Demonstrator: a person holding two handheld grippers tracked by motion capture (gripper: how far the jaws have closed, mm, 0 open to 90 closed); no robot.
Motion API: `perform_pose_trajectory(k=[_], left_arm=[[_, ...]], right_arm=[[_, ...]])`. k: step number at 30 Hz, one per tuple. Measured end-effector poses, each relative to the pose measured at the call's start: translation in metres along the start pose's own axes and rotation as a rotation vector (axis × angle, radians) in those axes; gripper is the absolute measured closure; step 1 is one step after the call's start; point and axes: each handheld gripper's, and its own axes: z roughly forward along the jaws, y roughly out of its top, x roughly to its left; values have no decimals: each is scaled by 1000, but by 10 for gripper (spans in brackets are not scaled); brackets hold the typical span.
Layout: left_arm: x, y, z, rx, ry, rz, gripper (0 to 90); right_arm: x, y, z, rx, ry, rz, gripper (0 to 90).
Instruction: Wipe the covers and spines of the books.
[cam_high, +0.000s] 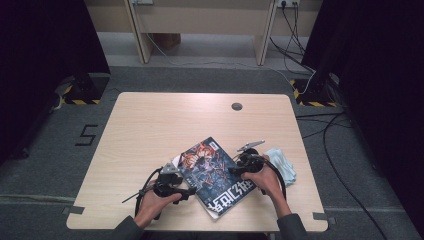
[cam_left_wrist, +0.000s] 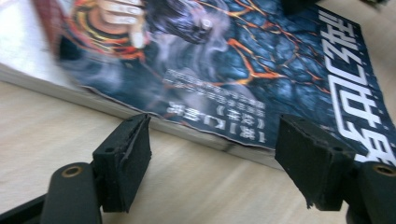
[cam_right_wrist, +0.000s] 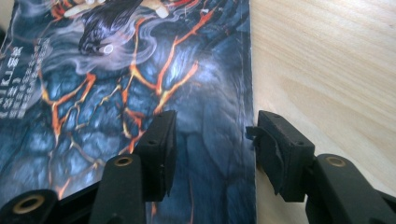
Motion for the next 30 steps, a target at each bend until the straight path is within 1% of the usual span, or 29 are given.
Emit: perform_pose_trajectory(k=[2,5,7,9,10,11,12,13,15,16,18,20,24,26,27,28,30], left_arm=[[-2,0,1,-6,3,-10,242],[-1,0,2,-15,1,-24,232],[0,0,2,-22,11,-33,231],[1,0,2,-26,30,-22,230],[2,0,2,-25,36,-17,232],[2,1,2,-17,42,7,232],[1,1,2,-1,49,37,231],[0,1,2,8,52,57,225],[-1,1,3,10,60,62,215],[-2,0,3,8,67,69,216],[-3,0,3,13,77,90,214],[-5,0,3,30,79,116,196],[-6,-1,3,35,83,126,185],[-7,-1,3,39,89,131,182],[-7,-1,3,41,95,136,181],[-8,-2,3,40,100,138,180],[-8,-2,2,41,104,138,179]], right_arm=[[0,1,1,-9,1,17,492],[1,1,2,-15,-5,21,482],[2,-1,1,-19,-2,40,484],[2,-2,0,-17,10,46,501],[2,-3,-1,-17,19,56,512],[2,-4,-1,-22,33,69,518],[2,-5,-1,-29,39,85,535],[2,-6,-1,-37,38,93,546],[2,-6,-1,-38,43,100,569],[1,-5,-1,-40,46,113,577],[-1,-5,0,-50,56,124,578],[-2,-5,1,-55,68,137,577],[-1,-4,-2,-87,83,157,578],[-3,-3,-6,-127,118,190,609],[-2,-3,-7,-142,129,197,625],[-1,-2,-11,-159,136,192,653],[4,3,-18,-167,135,154,673]])
